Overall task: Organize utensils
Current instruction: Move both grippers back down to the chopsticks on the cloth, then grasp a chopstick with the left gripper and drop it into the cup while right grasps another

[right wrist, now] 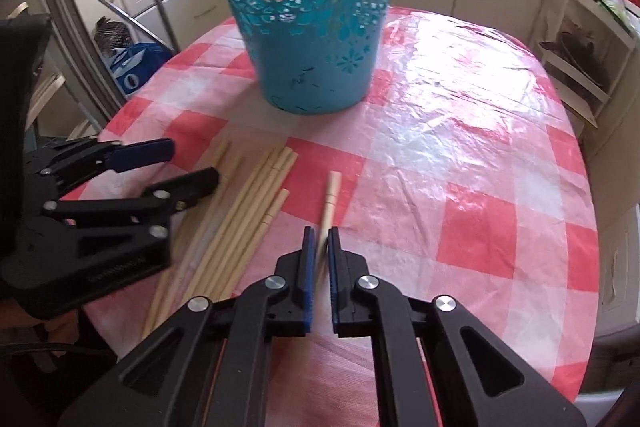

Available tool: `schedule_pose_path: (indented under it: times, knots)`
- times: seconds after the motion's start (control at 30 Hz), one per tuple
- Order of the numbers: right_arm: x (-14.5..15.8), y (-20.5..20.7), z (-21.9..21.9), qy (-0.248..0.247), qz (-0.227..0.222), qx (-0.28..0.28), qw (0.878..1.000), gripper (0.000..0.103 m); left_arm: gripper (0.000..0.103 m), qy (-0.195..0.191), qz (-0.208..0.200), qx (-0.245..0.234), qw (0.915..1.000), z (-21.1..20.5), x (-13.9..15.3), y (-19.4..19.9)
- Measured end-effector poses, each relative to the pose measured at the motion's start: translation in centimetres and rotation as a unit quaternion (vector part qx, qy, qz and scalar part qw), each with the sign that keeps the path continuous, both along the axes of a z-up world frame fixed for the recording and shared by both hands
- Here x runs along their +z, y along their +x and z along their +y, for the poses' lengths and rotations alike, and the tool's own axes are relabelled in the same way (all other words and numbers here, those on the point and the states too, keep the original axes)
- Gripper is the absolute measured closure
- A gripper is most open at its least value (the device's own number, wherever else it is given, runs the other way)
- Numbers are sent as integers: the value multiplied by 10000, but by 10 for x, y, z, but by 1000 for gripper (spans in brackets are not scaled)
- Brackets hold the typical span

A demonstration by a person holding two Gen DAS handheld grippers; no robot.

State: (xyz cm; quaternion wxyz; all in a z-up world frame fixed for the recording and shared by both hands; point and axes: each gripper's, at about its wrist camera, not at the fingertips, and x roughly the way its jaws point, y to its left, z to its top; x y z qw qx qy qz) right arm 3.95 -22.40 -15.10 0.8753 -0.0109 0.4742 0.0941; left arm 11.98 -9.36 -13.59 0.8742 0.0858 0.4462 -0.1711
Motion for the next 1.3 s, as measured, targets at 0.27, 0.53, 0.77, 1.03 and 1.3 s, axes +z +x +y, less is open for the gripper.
schedule_pose_path:
  times: [0.27, 0.53, 0.77, 1.03, 1.3]
  knots:
    - [-2, 7, 3, -332, 139, 288, 9989, 96, 90, 29, 123, -1224, 9924, -11, 1, 15]
    - [-2, 16, 1, -263, 224, 420, 9985, 97, 91, 62, 498, -1531, 9869, -13, 3, 23]
    - [-2, 18, -14, 97, 304, 149, 9994, 97, 92, 258, 415, -1963, 9793, -22, 4, 16]
    - [0, 18, -5, -301, 165, 247, 9991, 97, 94, 580, 291, -1585, 9852, -27, 5, 13]
    - [37, -4, -52, 1044, -1002, -697, 9870, 97, 98, -1063, -1495, -665, 9808, 8, 70, -21]
